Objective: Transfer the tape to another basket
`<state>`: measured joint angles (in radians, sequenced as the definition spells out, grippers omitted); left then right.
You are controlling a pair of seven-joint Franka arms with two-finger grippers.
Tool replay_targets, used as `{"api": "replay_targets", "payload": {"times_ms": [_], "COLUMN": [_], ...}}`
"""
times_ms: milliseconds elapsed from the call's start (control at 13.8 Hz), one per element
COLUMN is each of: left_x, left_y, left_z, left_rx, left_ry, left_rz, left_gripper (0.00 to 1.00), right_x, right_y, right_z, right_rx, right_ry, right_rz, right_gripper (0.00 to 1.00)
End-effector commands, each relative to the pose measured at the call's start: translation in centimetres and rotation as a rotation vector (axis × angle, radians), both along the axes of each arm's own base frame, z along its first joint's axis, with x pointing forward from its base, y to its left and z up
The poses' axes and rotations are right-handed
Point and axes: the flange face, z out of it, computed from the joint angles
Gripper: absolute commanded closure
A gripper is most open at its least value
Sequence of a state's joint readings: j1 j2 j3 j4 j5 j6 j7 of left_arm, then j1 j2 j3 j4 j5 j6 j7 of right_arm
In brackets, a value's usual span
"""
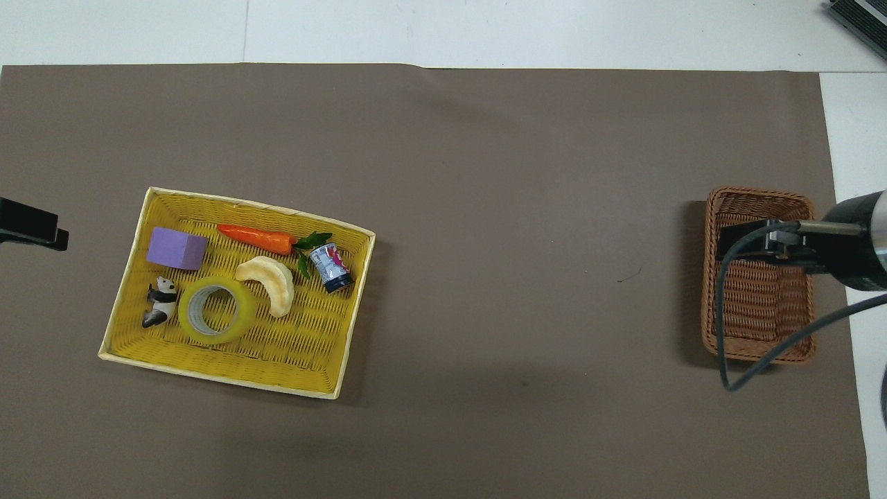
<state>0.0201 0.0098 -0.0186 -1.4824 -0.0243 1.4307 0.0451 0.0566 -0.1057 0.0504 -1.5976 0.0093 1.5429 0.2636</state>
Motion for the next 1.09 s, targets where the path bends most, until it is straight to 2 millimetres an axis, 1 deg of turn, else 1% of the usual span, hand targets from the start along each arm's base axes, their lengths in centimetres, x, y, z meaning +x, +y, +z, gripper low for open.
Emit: {"api": "replay_targets", "payload": {"times_ms": [0,506,651,796,1013], "left_x": [-1.2,-1.2,-1.3,-1.7,-1.6], "left_y": [0.4,0.3,0.3,-0.2,-0.5], "left_z": [-0.1,-0.2,-0.7,-1.8,-4.4], "left_rx": [0.017,0.017,0.016,0.017,0.017], "left_ry": [0.012,0.009,0.009,-0.008,0.010], "left_rz": [-0.024,-0.022,-0.021,-0.022,-0.031], "left_gripper": [0.00,0.00,0.00,0.00,0.00], "right_x": [1.3,0.9,0.9,0.9,0.5], "right_y": [-1.2,-0.7,-0.8,-1.1,-1.5], "right_z": [0.3,-0.2,-0.3,-0.3,-0.6], "right_rx": [-0.014,0.006,0.008,0.008,-0.013], "right_ry": [0.016,0.020,0.024,0.024,0.027], "right_rz": [0.040,0.046,0.043,0.035,0.036], "right_gripper": [0.00,0.00,0.00,0.00,0.00]}}
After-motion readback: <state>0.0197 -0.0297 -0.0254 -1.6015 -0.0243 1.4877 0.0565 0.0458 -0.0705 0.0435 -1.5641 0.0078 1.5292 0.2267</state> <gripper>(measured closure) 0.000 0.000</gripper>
